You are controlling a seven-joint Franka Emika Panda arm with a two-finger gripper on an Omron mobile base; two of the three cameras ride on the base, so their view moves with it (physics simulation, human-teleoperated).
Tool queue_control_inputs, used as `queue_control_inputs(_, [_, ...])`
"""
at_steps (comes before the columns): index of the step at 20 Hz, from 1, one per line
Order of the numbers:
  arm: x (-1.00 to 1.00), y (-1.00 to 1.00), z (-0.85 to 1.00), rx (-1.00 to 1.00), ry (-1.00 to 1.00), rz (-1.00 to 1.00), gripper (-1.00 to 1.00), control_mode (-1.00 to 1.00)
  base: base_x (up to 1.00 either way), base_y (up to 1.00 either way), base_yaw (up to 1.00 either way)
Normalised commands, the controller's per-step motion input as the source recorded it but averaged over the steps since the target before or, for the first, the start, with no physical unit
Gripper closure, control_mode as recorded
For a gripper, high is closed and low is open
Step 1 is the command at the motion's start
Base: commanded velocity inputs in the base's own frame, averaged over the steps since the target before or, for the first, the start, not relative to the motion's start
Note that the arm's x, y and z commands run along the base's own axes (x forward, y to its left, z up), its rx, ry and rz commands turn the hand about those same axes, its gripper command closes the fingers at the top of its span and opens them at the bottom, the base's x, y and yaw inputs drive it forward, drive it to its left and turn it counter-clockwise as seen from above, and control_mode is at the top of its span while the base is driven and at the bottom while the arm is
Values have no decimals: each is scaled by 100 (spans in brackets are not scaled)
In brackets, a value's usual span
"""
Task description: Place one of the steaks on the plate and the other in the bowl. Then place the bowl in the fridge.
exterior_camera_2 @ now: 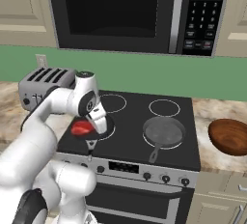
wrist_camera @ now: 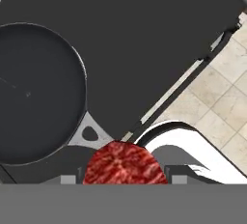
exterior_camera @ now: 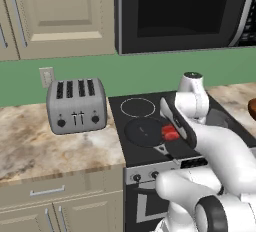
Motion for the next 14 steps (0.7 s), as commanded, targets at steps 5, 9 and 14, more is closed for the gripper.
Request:
queue_control_inputs(5, [-100,-31,51,-1,-1,-1,100,-100,0,0,0])
queue_control_inputs(9, [-81,0,21,-1,-1,0,100,-100,0,0,0])
queue_control_inputs(14, [-7,3,0,-1,0,0,100,-100,0,0,0])
